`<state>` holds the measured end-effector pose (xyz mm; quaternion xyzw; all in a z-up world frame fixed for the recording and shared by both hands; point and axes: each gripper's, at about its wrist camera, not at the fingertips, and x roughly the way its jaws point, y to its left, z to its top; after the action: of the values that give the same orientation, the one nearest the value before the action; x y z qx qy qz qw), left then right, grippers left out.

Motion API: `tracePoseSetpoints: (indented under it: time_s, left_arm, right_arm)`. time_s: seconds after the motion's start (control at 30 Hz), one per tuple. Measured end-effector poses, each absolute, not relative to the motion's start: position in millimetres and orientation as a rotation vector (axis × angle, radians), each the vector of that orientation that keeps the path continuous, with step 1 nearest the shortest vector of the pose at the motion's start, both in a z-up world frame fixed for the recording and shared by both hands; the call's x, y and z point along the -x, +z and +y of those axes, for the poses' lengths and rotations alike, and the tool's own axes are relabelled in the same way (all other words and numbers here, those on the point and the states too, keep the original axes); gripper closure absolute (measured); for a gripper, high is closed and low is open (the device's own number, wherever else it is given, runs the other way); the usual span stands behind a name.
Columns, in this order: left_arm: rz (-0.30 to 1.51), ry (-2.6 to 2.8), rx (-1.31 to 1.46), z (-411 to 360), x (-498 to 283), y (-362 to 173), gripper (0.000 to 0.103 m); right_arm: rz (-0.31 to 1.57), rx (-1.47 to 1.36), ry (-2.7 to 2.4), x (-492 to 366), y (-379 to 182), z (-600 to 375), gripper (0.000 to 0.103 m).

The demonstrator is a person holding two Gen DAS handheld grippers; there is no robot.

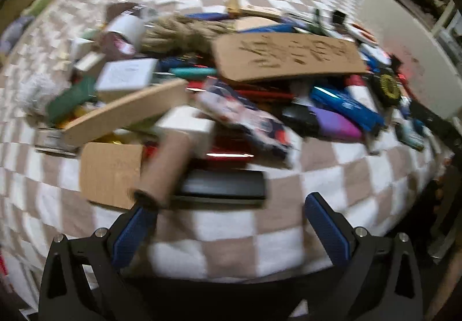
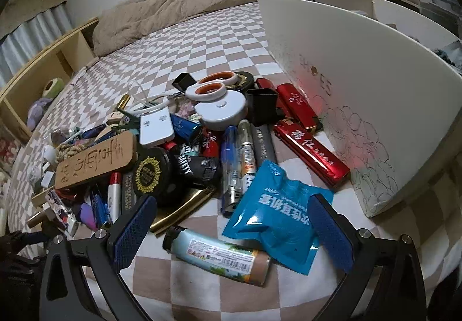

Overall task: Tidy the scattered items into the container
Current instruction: 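Lower the right tool toward the white-and-orange lighter near the pile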

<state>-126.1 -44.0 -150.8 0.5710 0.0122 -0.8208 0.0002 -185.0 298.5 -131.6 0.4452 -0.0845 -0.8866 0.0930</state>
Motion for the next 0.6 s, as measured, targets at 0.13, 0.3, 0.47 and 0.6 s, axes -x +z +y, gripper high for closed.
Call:
tracePoseSetpoints:
  time_s: [0.13,0.3,0.47,0.6]
  left_arm:
    - [0.106,-2.567,-1.792,-57.4,130.1,-150.1,0.0]
    - [0.004,-2.545,-1.823,-48.7,140.1,-154.4,0.0]
    - [-0.032,-2.535,-1.804,-45.2,143.3,-156.2,0.0]
    - [0.007,-2.556,-1.755,-49.0,140.4,-153.9,0.0]
  right_arm:
    - [-0.332,-1.386,-2.612,192.3,-138.2,309.0,0.0]
    - [-0.341,-1.388,-2.606,193.0,-138.3,309.8,0.0]
    - [-0.344,-1.372,-2.649,186.5,-137.9,309.5,0.0]
    - [-0.464,-1.287,-2.689,166.0,-135.2,318.9,0.0]
